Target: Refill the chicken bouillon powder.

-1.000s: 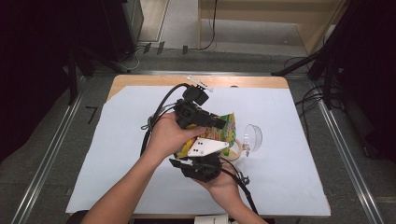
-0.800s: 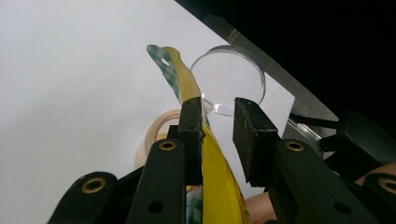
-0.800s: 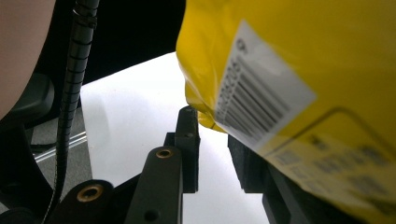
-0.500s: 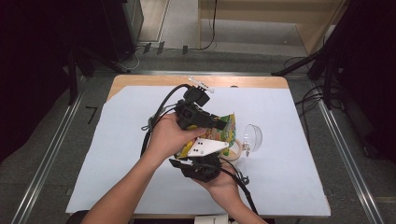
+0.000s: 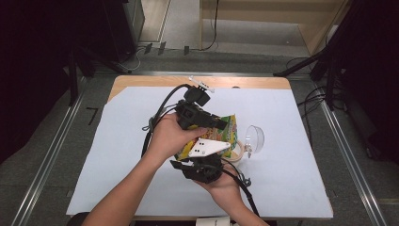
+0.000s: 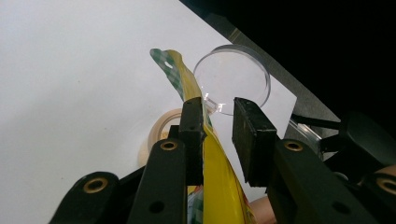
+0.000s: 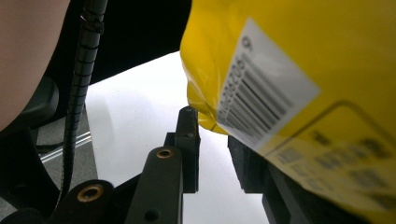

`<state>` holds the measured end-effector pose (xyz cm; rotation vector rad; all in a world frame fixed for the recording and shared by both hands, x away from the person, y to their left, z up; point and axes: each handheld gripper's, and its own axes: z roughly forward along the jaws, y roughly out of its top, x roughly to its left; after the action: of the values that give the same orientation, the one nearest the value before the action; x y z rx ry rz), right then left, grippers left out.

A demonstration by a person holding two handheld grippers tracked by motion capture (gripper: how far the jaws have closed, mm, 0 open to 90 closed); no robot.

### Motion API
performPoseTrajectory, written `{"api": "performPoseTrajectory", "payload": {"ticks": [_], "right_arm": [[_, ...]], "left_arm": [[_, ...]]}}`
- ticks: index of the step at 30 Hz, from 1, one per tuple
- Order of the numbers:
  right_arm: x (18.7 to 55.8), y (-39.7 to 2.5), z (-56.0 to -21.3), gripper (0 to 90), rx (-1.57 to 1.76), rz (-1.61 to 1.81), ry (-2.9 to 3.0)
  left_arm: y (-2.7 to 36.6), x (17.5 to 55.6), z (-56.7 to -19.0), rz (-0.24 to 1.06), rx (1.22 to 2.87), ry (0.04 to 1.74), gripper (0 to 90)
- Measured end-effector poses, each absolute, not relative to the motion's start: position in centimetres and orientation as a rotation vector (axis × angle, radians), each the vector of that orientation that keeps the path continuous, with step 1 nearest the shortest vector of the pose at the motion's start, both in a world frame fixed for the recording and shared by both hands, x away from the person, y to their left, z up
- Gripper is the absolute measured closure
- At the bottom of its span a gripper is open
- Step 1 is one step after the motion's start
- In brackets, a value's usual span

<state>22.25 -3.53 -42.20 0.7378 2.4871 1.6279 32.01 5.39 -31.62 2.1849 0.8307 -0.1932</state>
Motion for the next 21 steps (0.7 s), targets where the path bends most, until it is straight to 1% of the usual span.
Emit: {"api": "performPoseTrajectory", "payload": {"ticks": [14,21], "right_arm": [[22.34,-3.37,-42.21,75.4,0.746,1.623,2.476],[22.54,-3.17,-42.34,75.4,0.753,1.627,2.453]], "left_arm": [[5.47,32.10,-31.57,-0.182,2.178,0.839,74.0],[5.57,32.35,-31.57,-0.197,2.173,0.840,74.1]]}}
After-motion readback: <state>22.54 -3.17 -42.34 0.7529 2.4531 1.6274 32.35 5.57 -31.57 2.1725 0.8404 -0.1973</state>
